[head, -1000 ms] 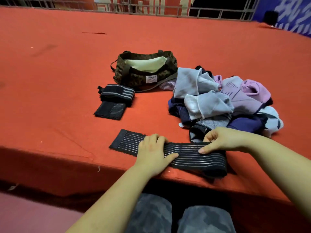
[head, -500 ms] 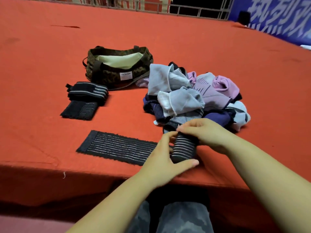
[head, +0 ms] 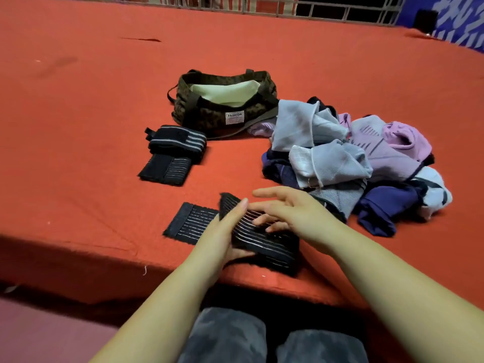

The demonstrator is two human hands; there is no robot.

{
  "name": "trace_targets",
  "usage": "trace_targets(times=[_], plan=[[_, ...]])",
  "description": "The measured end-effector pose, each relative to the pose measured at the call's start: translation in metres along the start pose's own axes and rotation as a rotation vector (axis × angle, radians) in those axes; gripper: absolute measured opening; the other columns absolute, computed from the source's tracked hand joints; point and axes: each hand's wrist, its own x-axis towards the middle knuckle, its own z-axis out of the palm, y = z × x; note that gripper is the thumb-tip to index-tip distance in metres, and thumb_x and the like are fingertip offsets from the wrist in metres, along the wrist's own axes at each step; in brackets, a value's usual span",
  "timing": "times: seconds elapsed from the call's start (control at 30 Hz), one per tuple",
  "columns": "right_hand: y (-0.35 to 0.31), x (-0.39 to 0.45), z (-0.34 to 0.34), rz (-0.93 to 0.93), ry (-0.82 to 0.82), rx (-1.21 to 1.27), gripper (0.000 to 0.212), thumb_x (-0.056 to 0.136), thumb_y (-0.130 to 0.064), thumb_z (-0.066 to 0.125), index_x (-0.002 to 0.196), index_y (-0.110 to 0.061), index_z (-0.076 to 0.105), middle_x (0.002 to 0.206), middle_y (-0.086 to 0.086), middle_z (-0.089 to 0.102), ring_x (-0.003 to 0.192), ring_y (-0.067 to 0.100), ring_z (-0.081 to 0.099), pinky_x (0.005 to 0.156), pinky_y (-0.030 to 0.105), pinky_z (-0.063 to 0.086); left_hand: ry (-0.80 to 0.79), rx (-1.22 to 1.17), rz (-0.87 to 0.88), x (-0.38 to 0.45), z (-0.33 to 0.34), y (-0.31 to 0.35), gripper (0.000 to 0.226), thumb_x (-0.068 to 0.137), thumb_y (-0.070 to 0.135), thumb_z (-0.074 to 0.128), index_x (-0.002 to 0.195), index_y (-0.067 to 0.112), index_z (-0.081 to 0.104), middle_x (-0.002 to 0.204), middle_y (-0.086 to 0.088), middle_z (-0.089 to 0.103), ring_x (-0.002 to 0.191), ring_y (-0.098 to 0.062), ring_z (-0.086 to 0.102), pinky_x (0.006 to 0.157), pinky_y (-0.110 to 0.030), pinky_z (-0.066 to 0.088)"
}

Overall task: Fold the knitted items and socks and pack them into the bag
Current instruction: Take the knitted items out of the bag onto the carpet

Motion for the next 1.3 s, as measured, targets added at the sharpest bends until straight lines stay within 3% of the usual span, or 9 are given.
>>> trace_targets(times=[0.1, 0.23, 0.33, 0.43, 0.57, 0.7, 0.8, 1.03, 1.3], plan=[[0.006, 0.013, 0.012, -0.120, 0.036, -0.249, 0.029, 0.091, 0.000, 0.054, 0.112, -0.019, 0.058, 0.103, -0.004, 0.067, 0.078, 0.001, 0.063, 0.069, 0.013, 0.045, 0.142, 0.169, 0.109, 0.002, -0.016, 0.007, 0.007, 0.091, 0.017, 0.059, 0.097, 0.016, 0.062, 0.096, -0.010, 0.070, 0.087, -0.024, 0.068, 0.074, -0.042, 0.058], [0.015, 0.028, 0.021, -0.169, 0.162, -0.731, 0.040, 0.083, -0.030, 0.068, 0.121, -0.035, 0.055, 0.116, -0.014, 0.058, 0.102, 0.001, 0.052, 0.084, 0.013, 0.035, 0.250, 0.358, 0.231, 0.009, -0.043, 0.019, 0.014, 0.094, 0.013, 0.053, 0.083, 0.017, 0.061, 0.080, -0.005, 0.068, 0.072, -0.019, 0.066, 0.062, -0.036, 0.058], [0.019, 0.038, 0.034, -0.118, 0.142, -0.709, 0.048, 0.081, -0.038, 0.069, 0.125, -0.033, 0.051, 0.115, -0.011, 0.060, 0.108, 0.004, 0.054, 0.097, 0.023, 0.039, 0.308, 0.605, 0.346, 0.010, -0.064, 0.025, 0.010, 0.088, 0.016, 0.063, 0.078, 0.017, 0.064, 0.073, 0.005, 0.069, 0.069, -0.013, 0.065, 0.065, -0.030, 0.053], [0.024, 0.050, 0.048, -0.097, 0.151, -0.666, 0.043, 0.082, -0.035, 0.069, 0.121, -0.031, 0.052, 0.099, -0.014, 0.061, 0.098, 0.007, 0.059, 0.094, 0.028, 0.043, 0.384, 0.787, 0.353, 0.014, -0.084, 0.027, 0.006, 0.080, 0.018, 0.071, 0.078, 0.019, 0.065, 0.077, 0.008, 0.071, 0.075, -0.009, 0.066, 0.073, -0.030, 0.051], [0.022, 0.060, 0.063, -0.151, 0.096, -0.740, 0.069, 0.072, -0.048, 0.074, 0.132, -0.030, 0.044, 0.116, -0.009, 0.057, 0.112, 0.011, 0.052, 0.102, 0.033, 0.038, 0.345, 0.715, 0.281, 0.017, -0.100, 0.027, 0.009, 0.085, 0.024, 0.065, 0.079, 0.018, 0.066, 0.072, 0.004, 0.071, 0.067, -0.014, 0.066, 0.067, -0.038, 0.056], [0.020, 0.064, 0.077, -0.236, -0.044, -0.909, 0.106, 0.056, -0.070, 0.067, 0.145, -0.033, 0.023, 0.140, -0.007, 0.042, 0.130, 0.013, 0.039, 0.110, 0.036, 0.029, 0.271, 0.482, 0.133, 0.016, -0.099, 0.034, 0.026, 0.097, 0.017, 0.047, 0.080, 0.011, 0.065, 0.067, -0.005, 0.066, 0.049, -0.009, 0.059, 0.042, -0.022, 0.049], [0.024, 0.066, 0.083, -0.310, -0.035, -0.938, 0.095, 0.063, -0.054, 0.063, 0.146, -0.029, 0.024, 0.131, -0.004, 0.046, 0.124, 0.016, 0.044, 0.108, 0.035, 0.033, 0.224, 0.356, 0.063, 0.014, -0.100, 0.038, 0.024, 0.098, 0.015, 0.046, 0.082, 0.011, 0.063, 0.063, -0.003, 0.066, 0.047, -0.008, 0.061, 0.039, -0.019, 0.046], [0.027, 0.064, 0.084, -0.337, -0.001, -1.045, 0.083, 0.059, -0.058, 0.037, 0.139, -0.036, 0.041, 0.109, -0.009, 0.043, 0.106, 0.013, 0.046, 0.099, 0.030, 0.038, 0.446, 0.783, 0.210, 0.015, -0.121, 0.036, 0.016, 0.081, 0.018, 0.071, 0.067, 0.016, 0.065, 0.045, 0.002, 0.061, 0.039, -0.007, 0.056, 0.055, -0.025, 0.049], [0.029, 0.066, 0.091, -0.318, -0.018, -0.984, 0.078, 0.064, -0.063, 0.040, 0.138, -0.038, 0.043, 0.110, -0.010, 0.042, 0.107, 0.011, 0.046, 0.099, 0.031, 0.038, 0.388, 0.588, 0.110, 0.016, -0.124, 0.038, 0.015, 0.080, 0.019, 0.073, 0.070, 0.011, 0.064, 0.053, -0.004, 0.063, 0.041, -0.012, 0.054, 0.050, -0.024, 0.048]])
